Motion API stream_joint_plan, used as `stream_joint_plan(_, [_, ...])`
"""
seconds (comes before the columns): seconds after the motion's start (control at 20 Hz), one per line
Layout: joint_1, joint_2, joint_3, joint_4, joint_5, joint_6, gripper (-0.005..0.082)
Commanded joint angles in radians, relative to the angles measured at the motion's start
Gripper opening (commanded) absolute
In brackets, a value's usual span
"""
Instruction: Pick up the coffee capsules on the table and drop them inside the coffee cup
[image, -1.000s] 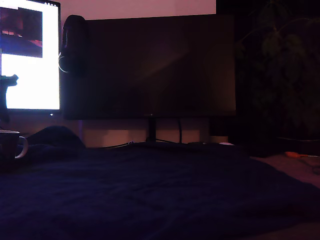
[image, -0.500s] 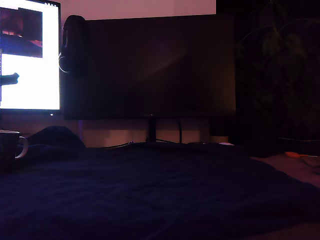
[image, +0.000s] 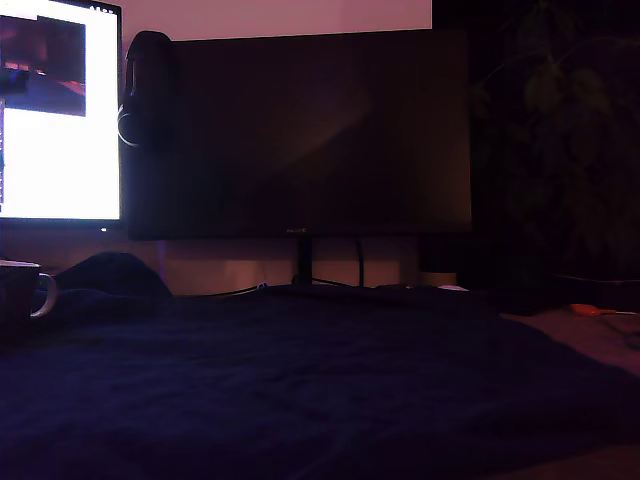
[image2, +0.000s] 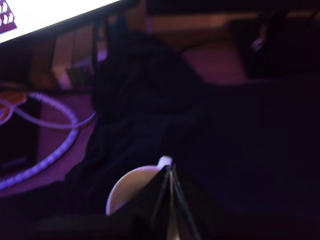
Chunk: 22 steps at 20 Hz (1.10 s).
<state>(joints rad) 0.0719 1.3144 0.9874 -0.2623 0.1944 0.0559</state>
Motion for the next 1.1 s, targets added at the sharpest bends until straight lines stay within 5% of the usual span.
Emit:
stream_joint_plan(0.0, [-0.017, -0.027, 0.004, 0.006, 0.007, 0.005, -0.0020])
stream_joint_plan(0.65, [-0.105, -0.295, -0.320, 0.260, 0.023, 0.003, -0.0020])
stream_joint_plan(1.05, [-0.108, -0.539, -0.562, 0.344, 0.002, -0.059, -0.0020])
